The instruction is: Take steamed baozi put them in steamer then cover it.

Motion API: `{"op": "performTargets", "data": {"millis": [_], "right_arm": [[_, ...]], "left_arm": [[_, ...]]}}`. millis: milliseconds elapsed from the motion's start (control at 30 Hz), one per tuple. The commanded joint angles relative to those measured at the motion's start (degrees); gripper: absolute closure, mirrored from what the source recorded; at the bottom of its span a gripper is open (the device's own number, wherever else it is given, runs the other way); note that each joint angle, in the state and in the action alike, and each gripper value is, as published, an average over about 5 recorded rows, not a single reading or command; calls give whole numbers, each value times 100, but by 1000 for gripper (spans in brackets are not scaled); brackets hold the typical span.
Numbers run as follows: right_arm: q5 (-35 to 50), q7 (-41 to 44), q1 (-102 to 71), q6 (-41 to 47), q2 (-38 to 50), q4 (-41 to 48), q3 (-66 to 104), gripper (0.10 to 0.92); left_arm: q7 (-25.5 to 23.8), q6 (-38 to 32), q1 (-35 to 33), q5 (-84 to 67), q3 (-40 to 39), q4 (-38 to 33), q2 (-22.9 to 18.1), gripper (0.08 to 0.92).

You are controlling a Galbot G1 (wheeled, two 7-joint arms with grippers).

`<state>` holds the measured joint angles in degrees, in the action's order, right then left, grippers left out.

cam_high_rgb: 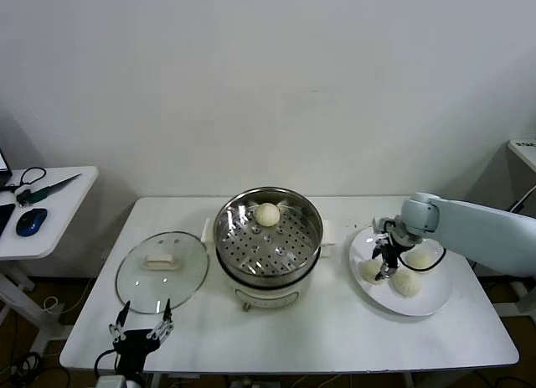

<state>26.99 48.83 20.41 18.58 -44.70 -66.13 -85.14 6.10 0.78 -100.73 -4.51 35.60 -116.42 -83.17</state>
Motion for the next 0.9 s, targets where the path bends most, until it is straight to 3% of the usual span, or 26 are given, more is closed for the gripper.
{"op": "performTargets", "data": {"millis": [33,200,433,667,900], "right_arm": [[-35,98,-61,21,-29,78,109,396],[229,355,629,-99,-4,-40,-215,405],[922,1020,3003,-482,-383,-224,-1622,406],[2196,1349,5051,-442,-1357,-888,-2045,406],[3069,799,4847,119,-2582,-1473,-1356,406]], "left_arm": [[0,6,1,1,-1,-2,0,177],[10,8,-18,17,-12,-20,-16,177],[17,26,-45,29,-32,-74,-28,177],[12,76,-47,32,-51,-153,-9,177],[-2,116,-15,20,-98,-210,43,177]]}}
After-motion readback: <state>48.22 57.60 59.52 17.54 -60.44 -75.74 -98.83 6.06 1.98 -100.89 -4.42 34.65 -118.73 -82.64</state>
